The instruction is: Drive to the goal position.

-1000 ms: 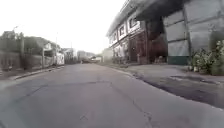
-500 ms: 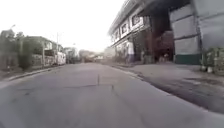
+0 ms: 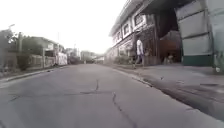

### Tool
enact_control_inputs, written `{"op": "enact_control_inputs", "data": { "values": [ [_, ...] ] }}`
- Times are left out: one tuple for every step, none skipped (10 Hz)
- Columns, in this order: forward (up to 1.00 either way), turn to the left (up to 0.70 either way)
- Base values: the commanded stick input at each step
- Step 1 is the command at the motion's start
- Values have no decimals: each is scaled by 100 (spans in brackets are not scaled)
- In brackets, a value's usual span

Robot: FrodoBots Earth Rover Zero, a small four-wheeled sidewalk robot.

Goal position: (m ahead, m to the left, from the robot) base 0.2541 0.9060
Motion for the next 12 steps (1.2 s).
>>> {"op": "enact_control_inputs", "data": {
  "values": [
    [100, 0],
    [100, 0],
    [100, 0],
    [100, 0],
    [100, 0],
    [100, 0],
    [100, 0],
    [100, 0],
    [100, 0],
    [100, 0],
    [100, 0],
    [100, 0]
  ]
}}
